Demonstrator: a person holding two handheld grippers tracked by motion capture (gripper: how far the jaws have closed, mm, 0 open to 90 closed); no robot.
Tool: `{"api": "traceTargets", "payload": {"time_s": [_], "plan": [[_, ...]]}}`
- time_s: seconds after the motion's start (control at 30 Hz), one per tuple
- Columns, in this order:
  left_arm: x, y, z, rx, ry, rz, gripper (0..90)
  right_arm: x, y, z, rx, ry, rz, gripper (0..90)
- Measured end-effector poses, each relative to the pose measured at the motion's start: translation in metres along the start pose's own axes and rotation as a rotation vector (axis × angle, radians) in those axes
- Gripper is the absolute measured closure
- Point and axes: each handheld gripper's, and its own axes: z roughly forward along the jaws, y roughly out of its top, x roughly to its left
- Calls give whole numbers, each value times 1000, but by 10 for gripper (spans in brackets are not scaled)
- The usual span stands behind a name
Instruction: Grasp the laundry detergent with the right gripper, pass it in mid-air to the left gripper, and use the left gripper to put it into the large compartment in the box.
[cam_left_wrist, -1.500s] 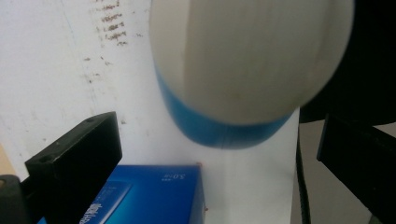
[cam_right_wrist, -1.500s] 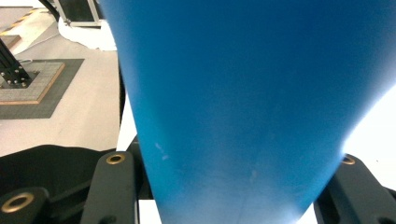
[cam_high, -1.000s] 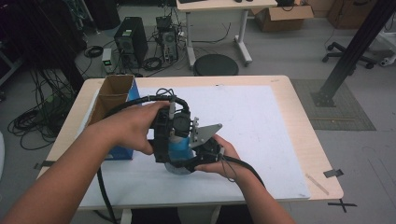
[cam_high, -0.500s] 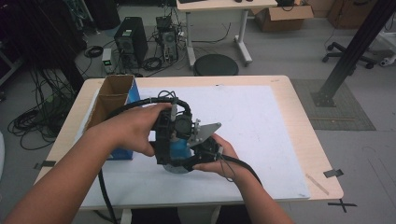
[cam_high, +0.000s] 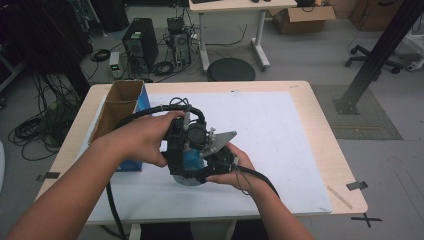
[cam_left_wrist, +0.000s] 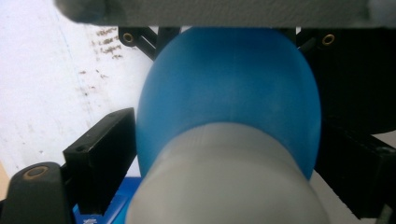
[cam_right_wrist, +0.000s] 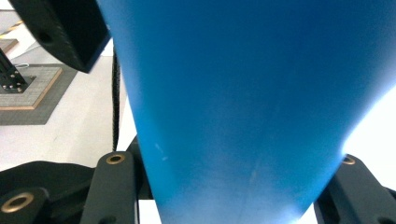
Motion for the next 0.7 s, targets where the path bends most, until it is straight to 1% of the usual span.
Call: {"api": "traceTargets", "payload": {"time_s": [0.03, 0.13, 0.2, 0.23, 0.3, 0.33, 0.47, 0.6, 0.7], "plan": [[0, 0, 0, -2, 3, -4, 127, 0, 0, 0, 0, 0, 0, 449], [0, 0, -2, -6, 6, 2, 168, 0, 0, 0, 3, -3, 3, 449], [0, 0, -2, -12, 6, 6, 176, 0, 0, 0, 2, -1, 6, 449], [-1, 1, -3, -5, 8, 8, 183, 0, 0, 0, 3, -2, 4, 450], [-1, 1, -2, -8, 7, 5, 189, 0, 0, -1, 0, -3, -2, 449], [-1, 2, -3, -4, 7, 11, 196, 0, 0, -1, 0, -5, -4, 449], [-2, 2, -3, -7, 6, 9, 221, 0, 0, -2, -2, -4, 0, 449], [-2, 3, -4, -11, 11, 16, 241, -1, 0, -2, -2, -6, -2, 449], [-2, 4, -4, 3, 4, 18, 260, 0, 0, -2, -1, -6, -2, 449]]}}
